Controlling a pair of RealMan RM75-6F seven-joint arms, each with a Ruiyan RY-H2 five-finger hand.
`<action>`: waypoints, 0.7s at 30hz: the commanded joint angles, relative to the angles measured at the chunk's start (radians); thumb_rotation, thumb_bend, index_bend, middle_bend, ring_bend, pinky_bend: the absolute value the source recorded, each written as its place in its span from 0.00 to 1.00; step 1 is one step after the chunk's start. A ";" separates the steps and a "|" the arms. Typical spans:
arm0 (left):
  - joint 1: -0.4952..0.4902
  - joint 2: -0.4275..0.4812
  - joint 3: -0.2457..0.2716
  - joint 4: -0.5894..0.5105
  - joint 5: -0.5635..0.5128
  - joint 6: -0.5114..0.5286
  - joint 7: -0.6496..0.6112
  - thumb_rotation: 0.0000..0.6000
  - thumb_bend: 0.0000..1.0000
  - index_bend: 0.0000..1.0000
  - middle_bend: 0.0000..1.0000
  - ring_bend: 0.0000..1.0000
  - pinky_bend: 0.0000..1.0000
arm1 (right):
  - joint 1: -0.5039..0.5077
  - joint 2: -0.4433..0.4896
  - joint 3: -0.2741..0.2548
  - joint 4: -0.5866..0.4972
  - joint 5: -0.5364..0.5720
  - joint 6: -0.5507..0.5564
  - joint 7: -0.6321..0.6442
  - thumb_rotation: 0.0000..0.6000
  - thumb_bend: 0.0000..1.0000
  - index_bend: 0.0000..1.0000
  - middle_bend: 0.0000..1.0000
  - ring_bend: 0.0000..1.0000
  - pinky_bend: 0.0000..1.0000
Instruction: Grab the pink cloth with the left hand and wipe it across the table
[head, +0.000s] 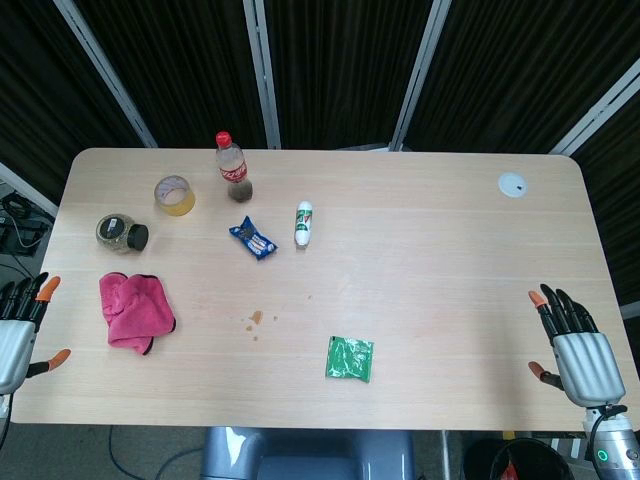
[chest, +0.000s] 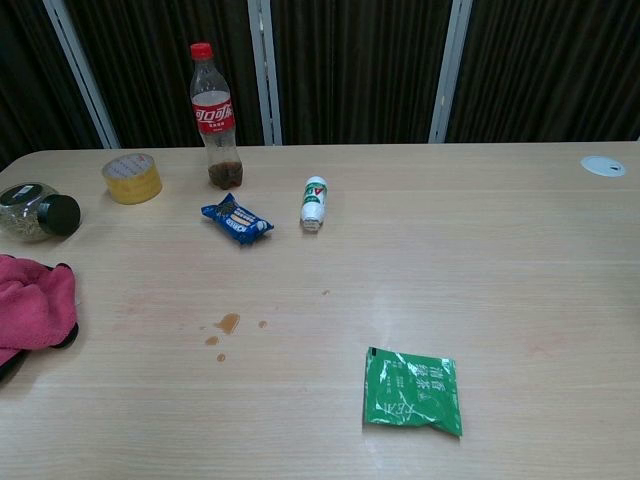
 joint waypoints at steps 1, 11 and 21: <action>0.001 0.002 0.001 -0.003 -0.002 0.000 0.001 1.00 0.00 0.00 0.00 0.00 0.00 | 0.001 0.000 0.000 0.000 0.000 -0.001 -0.001 1.00 0.00 0.00 0.00 0.00 0.15; 0.002 0.005 0.005 -0.008 -0.004 -0.005 0.013 1.00 0.00 0.00 0.00 0.00 0.00 | -0.001 0.001 0.000 -0.004 0.004 -0.001 0.004 1.00 0.00 0.00 0.00 0.00 0.15; -0.017 0.019 0.003 -0.043 -0.078 -0.084 0.049 1.00 0.00 0.00 0.00 0.00 0.00 | -0.001 -0.001 0.001 -0.005 0.006 -0.002 0.003 1.00 0.00 0.00 0.00 0.00 0.15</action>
